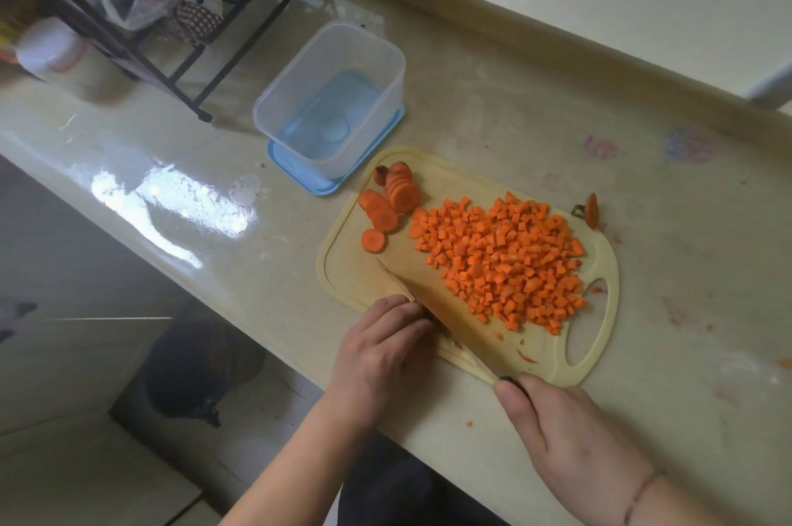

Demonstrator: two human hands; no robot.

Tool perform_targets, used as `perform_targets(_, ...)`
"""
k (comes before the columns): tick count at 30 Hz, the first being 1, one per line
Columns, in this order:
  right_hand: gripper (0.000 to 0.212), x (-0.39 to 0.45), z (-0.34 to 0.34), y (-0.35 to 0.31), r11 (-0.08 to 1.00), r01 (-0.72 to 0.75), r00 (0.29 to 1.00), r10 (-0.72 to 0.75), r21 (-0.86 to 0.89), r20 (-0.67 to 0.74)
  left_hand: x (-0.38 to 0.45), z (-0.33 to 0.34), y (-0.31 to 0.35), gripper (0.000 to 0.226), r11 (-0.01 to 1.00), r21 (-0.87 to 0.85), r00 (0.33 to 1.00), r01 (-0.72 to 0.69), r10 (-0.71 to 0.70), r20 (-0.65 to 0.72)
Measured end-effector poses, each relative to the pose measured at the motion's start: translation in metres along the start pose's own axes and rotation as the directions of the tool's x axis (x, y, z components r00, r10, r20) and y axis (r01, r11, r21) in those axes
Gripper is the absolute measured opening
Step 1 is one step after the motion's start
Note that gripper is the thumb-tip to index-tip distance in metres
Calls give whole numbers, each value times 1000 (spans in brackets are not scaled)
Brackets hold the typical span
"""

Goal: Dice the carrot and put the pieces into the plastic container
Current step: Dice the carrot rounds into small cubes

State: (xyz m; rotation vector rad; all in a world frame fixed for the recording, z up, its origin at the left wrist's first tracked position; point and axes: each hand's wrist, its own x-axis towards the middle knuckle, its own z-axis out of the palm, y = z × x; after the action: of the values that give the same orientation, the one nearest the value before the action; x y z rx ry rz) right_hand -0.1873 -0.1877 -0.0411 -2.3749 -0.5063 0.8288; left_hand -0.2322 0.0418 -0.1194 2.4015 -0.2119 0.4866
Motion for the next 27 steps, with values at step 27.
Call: perform_targets(27, 90, 7, -16, 4, 990, 52, 997, -58, 132, 44, 17, -15, 14, 39, 746, -345, 704, 570, -659, -264)
